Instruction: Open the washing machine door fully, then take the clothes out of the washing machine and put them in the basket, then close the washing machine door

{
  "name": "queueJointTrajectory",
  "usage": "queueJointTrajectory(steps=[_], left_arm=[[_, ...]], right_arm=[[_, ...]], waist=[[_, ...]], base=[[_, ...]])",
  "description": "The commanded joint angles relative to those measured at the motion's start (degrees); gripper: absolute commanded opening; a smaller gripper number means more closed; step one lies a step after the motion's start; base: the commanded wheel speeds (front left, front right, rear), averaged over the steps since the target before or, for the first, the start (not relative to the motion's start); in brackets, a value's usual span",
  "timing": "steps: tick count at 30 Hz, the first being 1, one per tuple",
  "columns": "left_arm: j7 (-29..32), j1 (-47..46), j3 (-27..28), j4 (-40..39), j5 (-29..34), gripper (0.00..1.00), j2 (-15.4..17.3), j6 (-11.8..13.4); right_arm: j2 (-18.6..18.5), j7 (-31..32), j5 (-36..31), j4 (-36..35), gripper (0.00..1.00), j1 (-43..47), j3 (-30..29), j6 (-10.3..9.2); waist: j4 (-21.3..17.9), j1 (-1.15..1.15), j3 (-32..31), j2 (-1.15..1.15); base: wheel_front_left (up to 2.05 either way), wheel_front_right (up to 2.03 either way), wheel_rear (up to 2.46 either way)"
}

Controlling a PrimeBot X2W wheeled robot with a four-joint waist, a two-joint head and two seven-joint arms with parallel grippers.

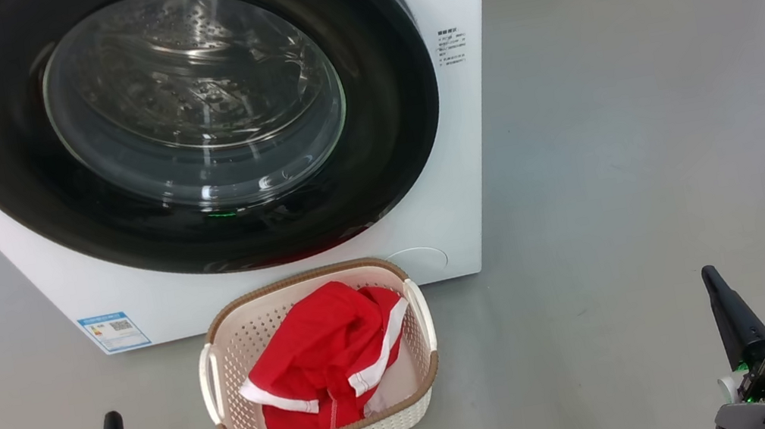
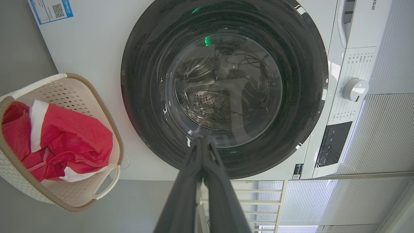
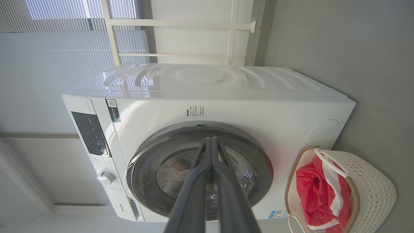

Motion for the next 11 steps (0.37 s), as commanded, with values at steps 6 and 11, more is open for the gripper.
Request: queueJointTrajectory(steps=[6, 11], left_arm=[[0.4, -2.2, 2.0, -1.1, 0.0, 0.00, 0.9, -0.7], [0.4, -2.2, 2.0, -1.1, 0.0, 0.00, 0.9, -0.7]], right_arm=[[0.0, 0.3, 0.0, -1.6, 0.00, -0.6, 1.0, 0.09], [0.1, 0.3, -0.1, -1.6, 0.00, -0.6, 1.0, 0.09]], waist=[[0.0, 0.00, 0.0, 0.00], [0.0, 0.00, 0.0, 0.00]], base=[[0.00, 0.00, 0.00], [0.00, 0.00, 0.00]])
